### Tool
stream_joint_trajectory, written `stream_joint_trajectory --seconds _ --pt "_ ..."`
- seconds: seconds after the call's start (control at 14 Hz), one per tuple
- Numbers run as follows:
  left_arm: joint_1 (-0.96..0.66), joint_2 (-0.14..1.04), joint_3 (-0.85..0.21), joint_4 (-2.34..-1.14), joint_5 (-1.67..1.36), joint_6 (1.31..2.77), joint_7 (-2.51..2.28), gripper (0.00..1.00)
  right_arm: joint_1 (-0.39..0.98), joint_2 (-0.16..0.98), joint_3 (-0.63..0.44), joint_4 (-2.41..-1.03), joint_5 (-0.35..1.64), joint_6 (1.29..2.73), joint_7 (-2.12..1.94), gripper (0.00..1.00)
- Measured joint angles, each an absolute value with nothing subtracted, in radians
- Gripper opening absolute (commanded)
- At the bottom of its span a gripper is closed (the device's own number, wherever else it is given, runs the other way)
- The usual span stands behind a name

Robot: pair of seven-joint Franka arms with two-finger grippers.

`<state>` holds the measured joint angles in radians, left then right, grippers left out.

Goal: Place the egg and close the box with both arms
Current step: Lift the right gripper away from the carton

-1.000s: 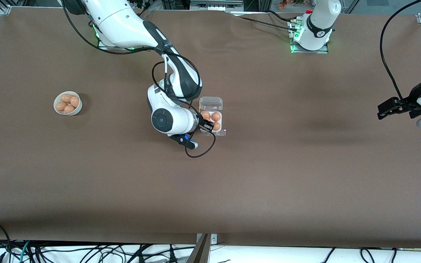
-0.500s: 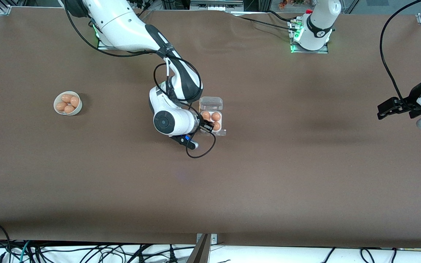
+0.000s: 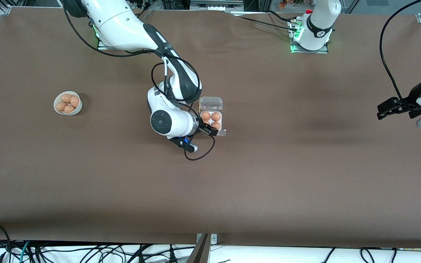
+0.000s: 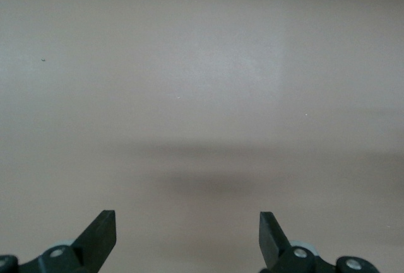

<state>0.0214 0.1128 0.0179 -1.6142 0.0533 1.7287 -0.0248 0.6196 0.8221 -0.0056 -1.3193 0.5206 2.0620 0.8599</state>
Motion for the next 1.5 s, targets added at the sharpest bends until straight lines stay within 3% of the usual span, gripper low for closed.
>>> stream_joint_trajectory --seconds 0.43,1.0,1.21,1.5 --pt "0.021 0.118 0.018 -1.614 0.053 1.729 -0.025 1.00 0.584 0.788 -0.082 -1.288 0.501 2.051 0.857 1.00" --pt "0.022 0.121 0.016 -1.614 0.053 1.729 -0.025 1.00 0.553 0.699 -0.203 -1.291 0.309 1.898 0.735 1.00" --pt "0.021 0.122 0.016 -1.614 0.053 1.729 -0.025 1.00 0.452 0.612 -0.154 -1.356 0.187 1.878 0.597 1.00" --pt "0.021 0.123 0.015 -1.614 0.053 1.729 -0.025 1.00 0.276 0.403 -0.043 -1.538 0.008 1.872 0.392 1.00"
